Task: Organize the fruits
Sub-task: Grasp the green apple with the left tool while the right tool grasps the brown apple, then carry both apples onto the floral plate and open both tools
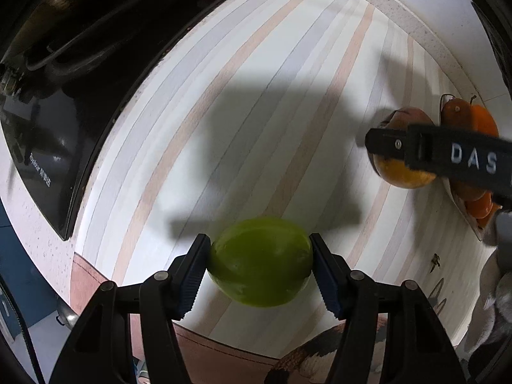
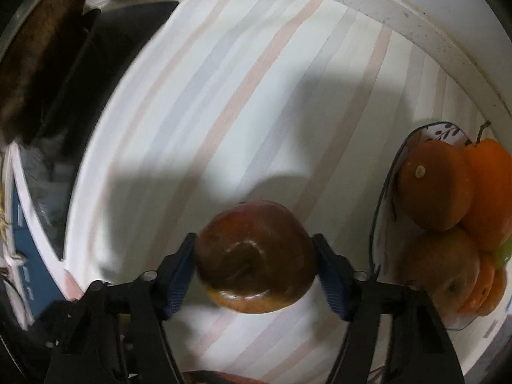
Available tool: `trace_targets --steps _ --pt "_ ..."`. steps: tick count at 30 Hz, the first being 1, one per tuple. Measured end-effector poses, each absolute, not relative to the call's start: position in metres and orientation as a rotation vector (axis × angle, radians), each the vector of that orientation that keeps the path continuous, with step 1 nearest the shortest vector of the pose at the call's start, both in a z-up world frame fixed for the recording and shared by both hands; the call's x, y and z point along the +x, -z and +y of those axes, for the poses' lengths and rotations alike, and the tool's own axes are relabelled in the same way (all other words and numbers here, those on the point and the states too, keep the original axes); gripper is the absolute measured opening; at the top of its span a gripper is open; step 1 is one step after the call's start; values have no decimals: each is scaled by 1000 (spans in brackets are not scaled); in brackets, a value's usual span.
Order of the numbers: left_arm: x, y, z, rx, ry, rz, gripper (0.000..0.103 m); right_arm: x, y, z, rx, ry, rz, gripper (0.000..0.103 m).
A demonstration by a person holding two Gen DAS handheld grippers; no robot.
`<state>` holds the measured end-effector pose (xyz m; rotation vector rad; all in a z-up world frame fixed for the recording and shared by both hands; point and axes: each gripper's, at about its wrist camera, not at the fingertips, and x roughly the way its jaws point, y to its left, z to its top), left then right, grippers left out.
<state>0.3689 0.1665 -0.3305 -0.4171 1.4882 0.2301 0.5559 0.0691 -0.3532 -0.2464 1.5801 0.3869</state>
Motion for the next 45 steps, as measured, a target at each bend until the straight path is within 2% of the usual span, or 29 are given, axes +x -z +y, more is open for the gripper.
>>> trace_targets --steps 8,17,22,32,38,45 --pt "361 324 163 -424 -141 1509 60 524 338 39 -212 -437 1573 71" --pt "353 327 98 -373 25 1571 60 443 330 -87 -89 -293 1627 71" --pt "353 332 61 -214 54 1579 60 430 338 -134 -16 -203 1655 71" --pt "362 339 26 -170 68 1581 60 414 332 -177 97 -186 1630 71" --pt "385 296 -10 -202 133 1511 60 417 321 -222 243 -177 1609 71" --pt "442 245 -49 -205 229 1413 60 453 268 -294 404 -145 1497 71"
